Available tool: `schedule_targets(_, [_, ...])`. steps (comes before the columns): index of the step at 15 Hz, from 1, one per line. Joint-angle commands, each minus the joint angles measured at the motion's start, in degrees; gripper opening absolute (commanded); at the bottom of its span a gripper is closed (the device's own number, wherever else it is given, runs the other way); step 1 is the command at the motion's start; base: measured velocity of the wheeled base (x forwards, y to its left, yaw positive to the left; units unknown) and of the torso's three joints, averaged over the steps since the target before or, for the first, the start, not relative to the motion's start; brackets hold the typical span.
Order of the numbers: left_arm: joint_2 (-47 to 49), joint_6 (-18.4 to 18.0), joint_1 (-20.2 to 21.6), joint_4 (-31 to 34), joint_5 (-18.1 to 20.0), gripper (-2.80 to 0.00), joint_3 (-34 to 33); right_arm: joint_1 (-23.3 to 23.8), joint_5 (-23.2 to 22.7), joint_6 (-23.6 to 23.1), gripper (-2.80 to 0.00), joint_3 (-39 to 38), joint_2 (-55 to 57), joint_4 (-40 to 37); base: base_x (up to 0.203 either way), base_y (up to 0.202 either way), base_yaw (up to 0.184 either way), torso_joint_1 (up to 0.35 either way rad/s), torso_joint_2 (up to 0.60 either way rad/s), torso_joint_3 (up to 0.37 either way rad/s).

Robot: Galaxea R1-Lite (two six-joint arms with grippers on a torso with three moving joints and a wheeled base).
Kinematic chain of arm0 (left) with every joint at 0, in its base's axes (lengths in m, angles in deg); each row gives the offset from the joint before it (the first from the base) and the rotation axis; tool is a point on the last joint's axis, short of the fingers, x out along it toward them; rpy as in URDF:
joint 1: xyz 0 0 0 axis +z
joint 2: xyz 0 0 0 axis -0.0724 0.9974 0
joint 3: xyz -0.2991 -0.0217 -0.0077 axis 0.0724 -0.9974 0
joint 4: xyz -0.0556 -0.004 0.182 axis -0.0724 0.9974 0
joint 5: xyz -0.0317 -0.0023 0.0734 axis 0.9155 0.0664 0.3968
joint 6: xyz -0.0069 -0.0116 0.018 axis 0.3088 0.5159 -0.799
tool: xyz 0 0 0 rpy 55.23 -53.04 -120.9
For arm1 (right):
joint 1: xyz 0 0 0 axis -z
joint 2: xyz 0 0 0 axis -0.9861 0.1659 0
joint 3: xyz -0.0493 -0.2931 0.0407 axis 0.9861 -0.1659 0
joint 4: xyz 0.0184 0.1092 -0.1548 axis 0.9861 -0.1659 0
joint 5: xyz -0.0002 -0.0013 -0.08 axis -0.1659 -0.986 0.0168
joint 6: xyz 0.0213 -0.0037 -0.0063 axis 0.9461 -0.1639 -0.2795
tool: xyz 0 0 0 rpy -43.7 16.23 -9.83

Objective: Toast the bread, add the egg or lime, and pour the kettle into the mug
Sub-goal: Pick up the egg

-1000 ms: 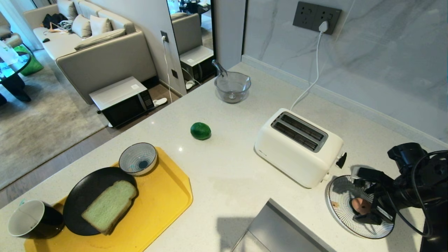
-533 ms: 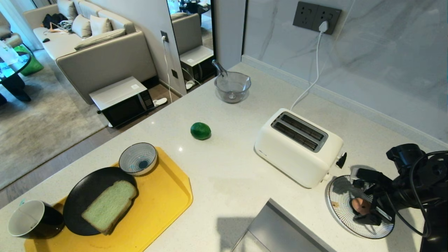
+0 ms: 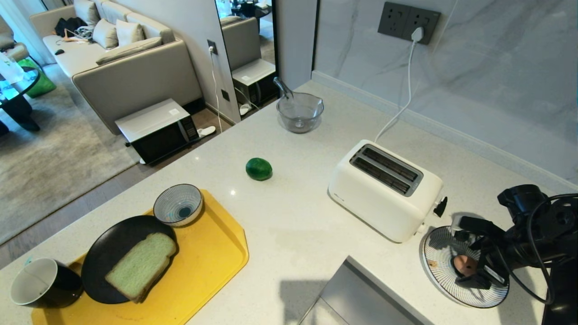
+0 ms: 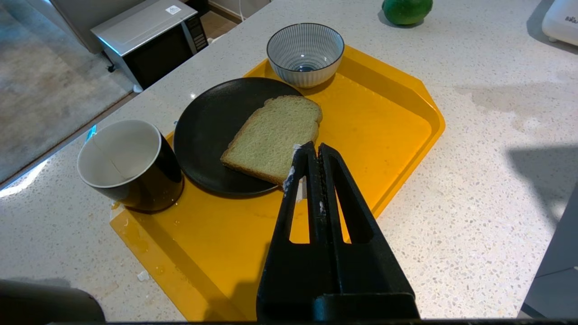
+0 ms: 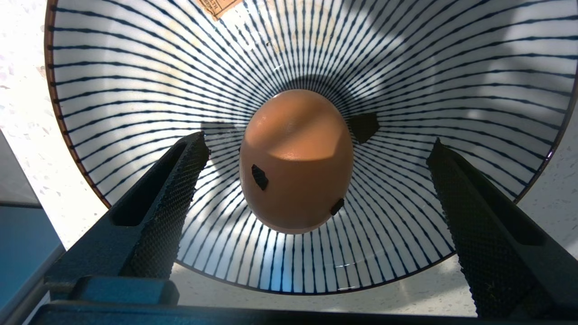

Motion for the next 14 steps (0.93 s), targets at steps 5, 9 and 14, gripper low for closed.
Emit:
schedule_targets(5, [-0.1,0.0,0.0,0.0,0.0,-2.8,-1.0,0.0,0.4,-0.4,0.0,0.4,0.1,0.0,0.0,0.0,0.0,0.0,0.0,0.0])
schedule_targets(9, [-0.1,0.0,0.0,0.0,0.0,-2.8,-1.0,0.0,0.6,-0.4,0.0,0.8,0.5,0.0,0.0,0.0,0.0,0.0,0.0,0.0])
schedule_targets(14, [-0.1,0.0,0.0,0.0,0.0,-2.8,-1.0,-0.1,1.1,-0.4,0.0,1.0,0.8,0.0,0.0,0.0,0.0,0.0,0.0,0.0])
